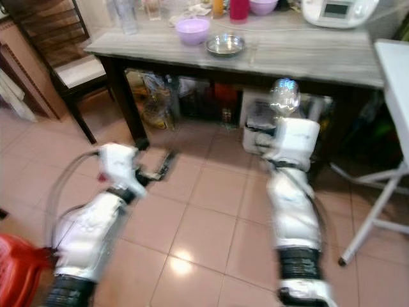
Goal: Setting the table
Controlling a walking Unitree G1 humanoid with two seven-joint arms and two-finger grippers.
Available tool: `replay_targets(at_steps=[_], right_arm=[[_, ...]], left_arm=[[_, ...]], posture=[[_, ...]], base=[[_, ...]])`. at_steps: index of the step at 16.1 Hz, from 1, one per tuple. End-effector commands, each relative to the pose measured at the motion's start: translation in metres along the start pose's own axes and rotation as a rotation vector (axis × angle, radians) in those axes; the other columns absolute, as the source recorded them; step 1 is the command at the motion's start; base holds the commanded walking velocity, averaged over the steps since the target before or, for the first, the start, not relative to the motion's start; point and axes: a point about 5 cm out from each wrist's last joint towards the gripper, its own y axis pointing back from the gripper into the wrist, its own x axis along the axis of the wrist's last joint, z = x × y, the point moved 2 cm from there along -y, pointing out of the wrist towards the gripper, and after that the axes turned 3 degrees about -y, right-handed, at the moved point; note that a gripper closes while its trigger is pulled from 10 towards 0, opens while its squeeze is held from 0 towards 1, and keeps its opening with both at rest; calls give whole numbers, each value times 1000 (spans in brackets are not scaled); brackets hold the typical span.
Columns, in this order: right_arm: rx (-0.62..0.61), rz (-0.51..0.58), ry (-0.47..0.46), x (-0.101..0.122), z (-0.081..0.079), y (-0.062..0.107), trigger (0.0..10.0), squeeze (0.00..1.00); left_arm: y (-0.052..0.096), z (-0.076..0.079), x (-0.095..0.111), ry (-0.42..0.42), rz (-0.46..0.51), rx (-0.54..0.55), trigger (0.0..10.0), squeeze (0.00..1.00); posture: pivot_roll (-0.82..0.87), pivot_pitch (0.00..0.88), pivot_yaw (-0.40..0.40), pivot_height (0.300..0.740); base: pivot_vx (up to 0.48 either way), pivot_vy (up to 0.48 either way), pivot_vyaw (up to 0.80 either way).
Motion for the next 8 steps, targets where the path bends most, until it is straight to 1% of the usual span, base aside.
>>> replay_targets(at_steps=[1, 7, 8], right_arm=[[-36, 8, 17, 2, 14, 0, 10000, 0], [-49, 7, 10, 1, 16, 1, 10000, 0], [-49, 6, 10, 1, 17, 1, 10000, 0]], left_arm=[[-5, 11, 5, 4, 22, -38, 10000, 0], [-7, 15, 6, 8, 23, -52, 10000, 0], [-7, 16, 6, 10, 20, -53, 10000, 0]], posture=[[-170, 125, 58, 740], [-175, 126, 64, 740], [-175, 127, 61, 740]], base=[[480, 0, 0], [480, 0, 0], [480, 0, -481]])
